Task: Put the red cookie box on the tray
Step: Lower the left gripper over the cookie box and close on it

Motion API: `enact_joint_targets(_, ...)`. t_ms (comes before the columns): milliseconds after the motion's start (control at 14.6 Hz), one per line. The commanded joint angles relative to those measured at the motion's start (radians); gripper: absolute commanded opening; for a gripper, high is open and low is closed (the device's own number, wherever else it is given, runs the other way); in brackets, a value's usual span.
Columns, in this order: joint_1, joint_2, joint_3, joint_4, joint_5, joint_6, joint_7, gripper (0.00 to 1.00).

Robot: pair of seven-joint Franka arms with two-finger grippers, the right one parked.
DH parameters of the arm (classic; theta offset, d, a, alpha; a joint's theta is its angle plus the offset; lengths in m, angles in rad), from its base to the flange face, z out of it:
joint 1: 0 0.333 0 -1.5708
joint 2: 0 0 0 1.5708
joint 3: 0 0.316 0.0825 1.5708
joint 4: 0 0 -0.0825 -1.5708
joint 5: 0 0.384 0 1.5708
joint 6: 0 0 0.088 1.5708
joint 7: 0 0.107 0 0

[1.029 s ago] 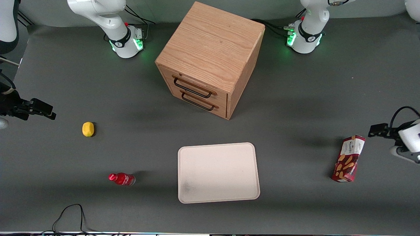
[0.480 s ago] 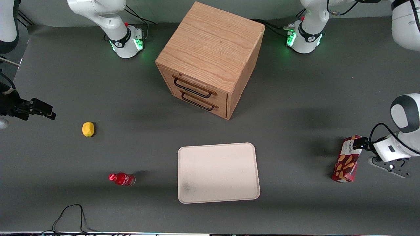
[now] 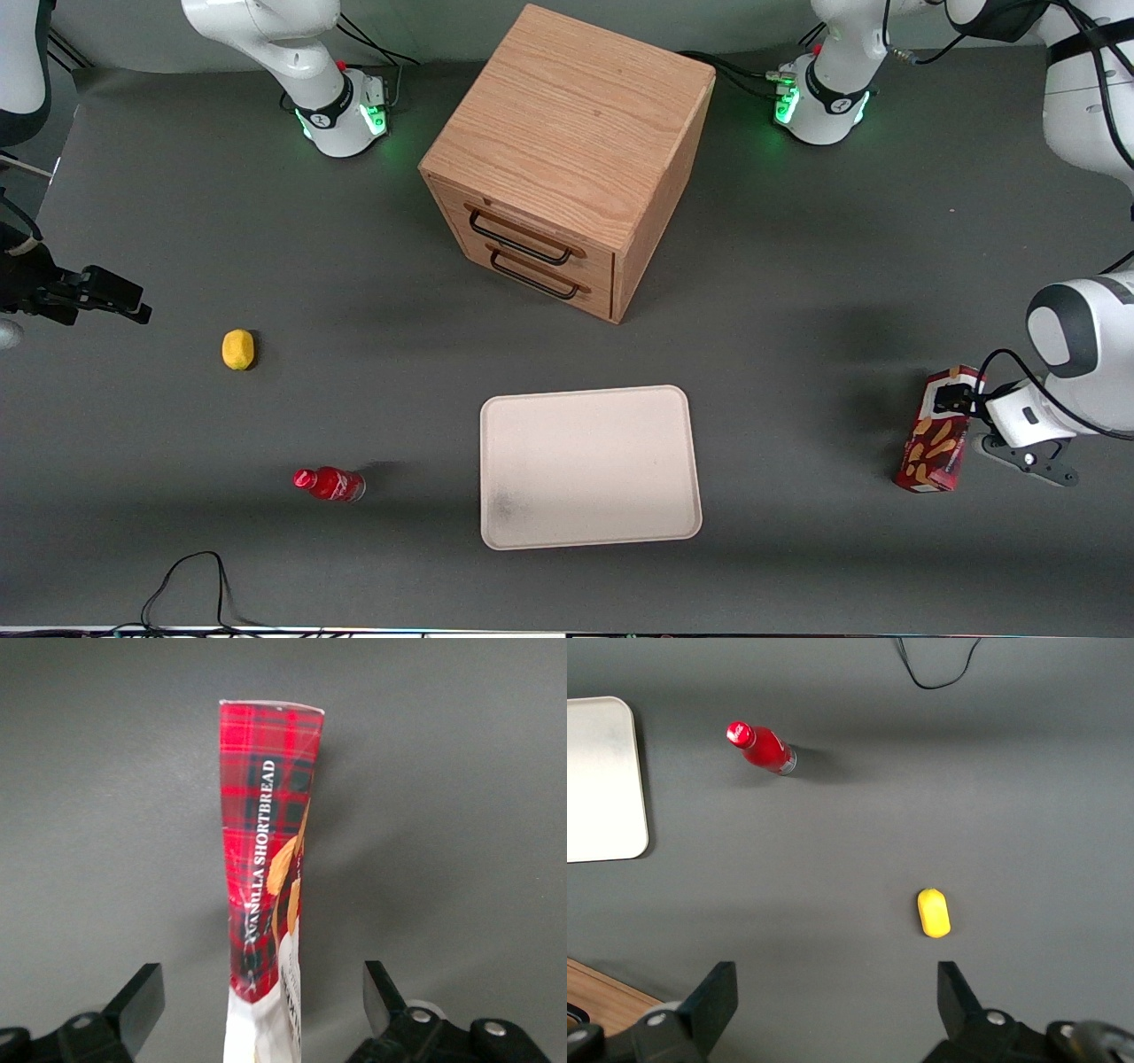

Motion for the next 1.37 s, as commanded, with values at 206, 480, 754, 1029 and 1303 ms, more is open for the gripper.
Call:
enact_joint_targets(206, 0.001, 0.021, -0.002, -0.009, -0.017, 0.056, 0.024, 1.0)
enact_joint_targets(480, 0.004, 0.027, -0.002, -0.016, -0.017, 0.074, 0.024, 1.0)
enact_joint_targets(754, 0.007, 0.027, -0.003, -0.016, -0.017, 0.074, 0.042, 0.39)
enact_joint_targets(1029, 0.006, 0.027, -0.002, -0.016, -0.02, 0.076, 0.068, 0.0)
enact_joint_targets(1303, 0.006, 0.027, -0.002, -0.016, -0.02, 0.069, 0.07, 0.0)
